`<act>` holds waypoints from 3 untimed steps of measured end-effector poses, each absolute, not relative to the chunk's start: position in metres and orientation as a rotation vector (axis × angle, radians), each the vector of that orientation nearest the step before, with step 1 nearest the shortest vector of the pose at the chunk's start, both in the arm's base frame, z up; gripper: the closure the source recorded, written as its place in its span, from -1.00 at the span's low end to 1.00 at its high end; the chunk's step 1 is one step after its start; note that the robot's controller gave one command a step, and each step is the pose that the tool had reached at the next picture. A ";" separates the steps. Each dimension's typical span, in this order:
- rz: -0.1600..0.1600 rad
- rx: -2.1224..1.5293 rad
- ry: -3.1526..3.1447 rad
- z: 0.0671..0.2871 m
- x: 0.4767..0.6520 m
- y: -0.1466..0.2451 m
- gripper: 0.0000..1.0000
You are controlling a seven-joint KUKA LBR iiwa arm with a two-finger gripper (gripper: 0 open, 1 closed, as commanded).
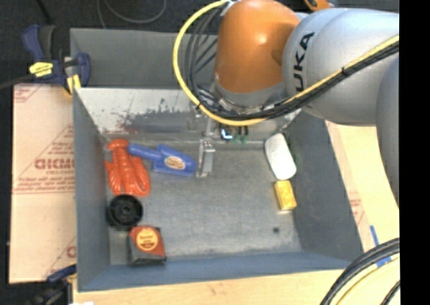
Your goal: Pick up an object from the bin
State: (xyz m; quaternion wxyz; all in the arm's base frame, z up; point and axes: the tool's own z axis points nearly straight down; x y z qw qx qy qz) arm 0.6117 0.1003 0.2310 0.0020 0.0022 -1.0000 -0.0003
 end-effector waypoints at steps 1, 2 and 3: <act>-0.002 0.004 -3.146 0.236 0.613 0.100 -1.00; 0.000 0.120 -3.152 0.211 0.612 0.106 -1.00; -0.001 0.214 -3.140 0.147 0.577 0.107 -1.00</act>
Offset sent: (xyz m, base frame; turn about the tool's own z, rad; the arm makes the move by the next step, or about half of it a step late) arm -0.0081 0.0213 -0.0736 -0.2022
